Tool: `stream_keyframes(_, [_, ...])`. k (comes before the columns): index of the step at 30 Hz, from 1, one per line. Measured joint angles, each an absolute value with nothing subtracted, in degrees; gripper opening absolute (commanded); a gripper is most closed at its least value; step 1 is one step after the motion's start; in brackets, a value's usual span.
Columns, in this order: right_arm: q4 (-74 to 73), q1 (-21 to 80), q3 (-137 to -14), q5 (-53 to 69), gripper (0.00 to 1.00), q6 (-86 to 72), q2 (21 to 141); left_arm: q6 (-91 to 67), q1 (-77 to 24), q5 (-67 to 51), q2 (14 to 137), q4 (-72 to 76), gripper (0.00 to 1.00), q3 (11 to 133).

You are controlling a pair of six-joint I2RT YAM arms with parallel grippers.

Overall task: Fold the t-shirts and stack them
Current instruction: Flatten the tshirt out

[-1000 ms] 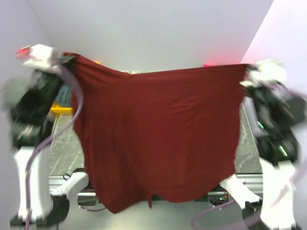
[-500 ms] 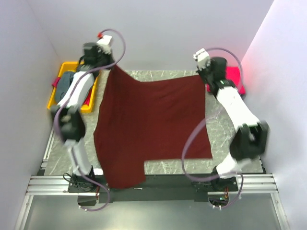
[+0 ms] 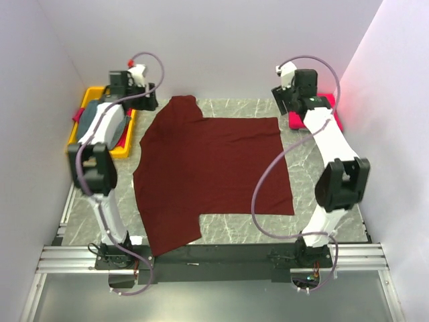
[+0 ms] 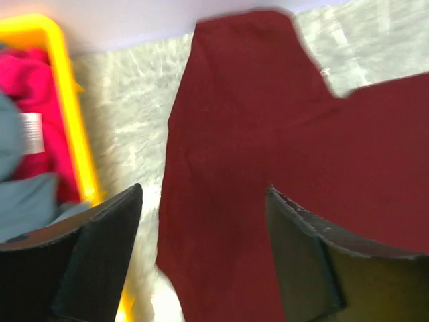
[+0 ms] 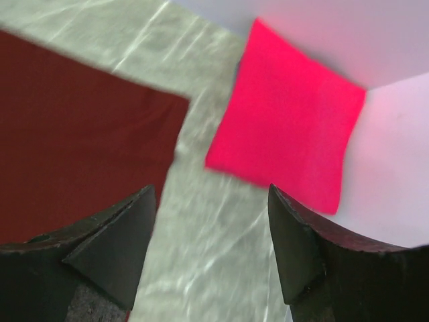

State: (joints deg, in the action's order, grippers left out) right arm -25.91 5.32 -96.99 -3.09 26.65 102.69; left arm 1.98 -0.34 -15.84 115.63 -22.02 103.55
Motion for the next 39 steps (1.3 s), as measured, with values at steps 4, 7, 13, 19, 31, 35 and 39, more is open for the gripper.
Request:
stream_keyframes(4, [-34.39, 5.32, -95.57, 1.02, 0.73, 26.24, 97.56, 4.10, 0.38, -18.46, 102.24, -23.68, 0.67, 94.65])
stream_keyframes(7, [-40.01, 5.37, -91.42, 4.47, 0.68, 26.33, 95.22, 6.90, 0.10, -20.53, 94.78, -26.87, 0.58, 88.23])
stream_keyframes(13, [-47.62, 6.15, -75.46, 7.84, 0.52, 26.59, 93.43, 12.36, -0.21, -21.47, 90.43, -32.69, 0.43, 73.19])
stream_keyframes(19, [-50.48, 7.35, -66.11, 8.27, 0.34, 26.70, 93.30, 15.99, -0.21, -18.59, 90.37, -36.80, 0.35, 61.84])
stream_keyframes(31, [-47.77, 8.29, -57.23, 2.48, 0.28, 27.18, 96.77, 18.81, -0.21, -12.69, 90.37, -36.14, 0.31, 50.65])
stream_keyframes(35, [-47.72, 8.62, -56.14, 1.26, 0.27, 27.97, 96.77, 19.38, -0.19, -12.60, 88.79, -35.31, 0.31, 49.08])
stream_keyframes(39, [-47.88, 9.04, -54.59, 0.16, 0.24, 28.73, 95.50, 20.05, -0.23, -12.60, 86.50, -35.88, 0.31, 47.00])
